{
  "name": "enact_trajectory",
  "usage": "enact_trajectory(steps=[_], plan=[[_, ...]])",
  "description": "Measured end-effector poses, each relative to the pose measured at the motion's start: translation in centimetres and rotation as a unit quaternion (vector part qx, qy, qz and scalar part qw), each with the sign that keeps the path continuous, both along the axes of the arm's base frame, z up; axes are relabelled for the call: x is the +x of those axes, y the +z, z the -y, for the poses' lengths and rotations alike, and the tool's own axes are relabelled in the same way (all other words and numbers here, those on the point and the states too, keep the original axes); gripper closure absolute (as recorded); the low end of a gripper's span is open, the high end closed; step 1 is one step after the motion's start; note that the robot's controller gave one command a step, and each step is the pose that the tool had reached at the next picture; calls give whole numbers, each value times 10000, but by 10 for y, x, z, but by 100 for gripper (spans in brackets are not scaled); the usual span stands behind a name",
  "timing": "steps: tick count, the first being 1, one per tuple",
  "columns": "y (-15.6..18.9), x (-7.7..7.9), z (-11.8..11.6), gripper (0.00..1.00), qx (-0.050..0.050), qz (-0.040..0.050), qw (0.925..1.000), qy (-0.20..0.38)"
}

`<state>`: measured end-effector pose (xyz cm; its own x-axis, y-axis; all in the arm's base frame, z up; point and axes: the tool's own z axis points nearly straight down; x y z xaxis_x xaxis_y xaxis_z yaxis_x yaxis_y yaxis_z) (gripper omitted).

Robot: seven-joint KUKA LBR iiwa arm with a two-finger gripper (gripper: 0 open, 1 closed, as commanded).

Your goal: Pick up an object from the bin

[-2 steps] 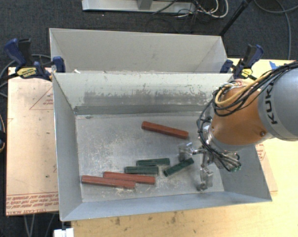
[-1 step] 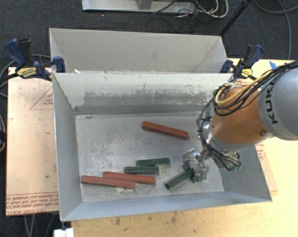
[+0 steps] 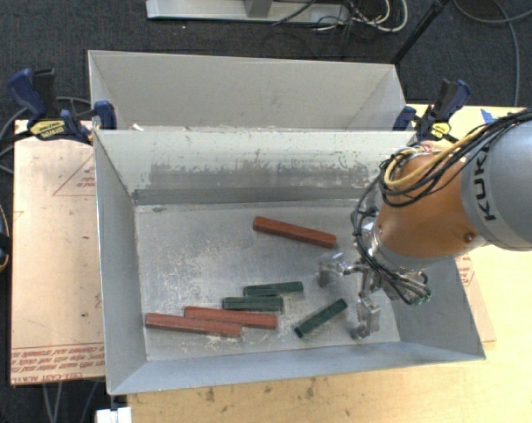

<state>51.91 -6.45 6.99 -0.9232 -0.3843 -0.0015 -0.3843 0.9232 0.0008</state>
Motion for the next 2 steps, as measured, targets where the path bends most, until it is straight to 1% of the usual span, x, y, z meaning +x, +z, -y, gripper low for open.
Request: enact_trajectory(steps=[1,2], plan=[[0,0,0,100,-1,2,10000,2],[0,0,0,0,-1,0,10000,3]])
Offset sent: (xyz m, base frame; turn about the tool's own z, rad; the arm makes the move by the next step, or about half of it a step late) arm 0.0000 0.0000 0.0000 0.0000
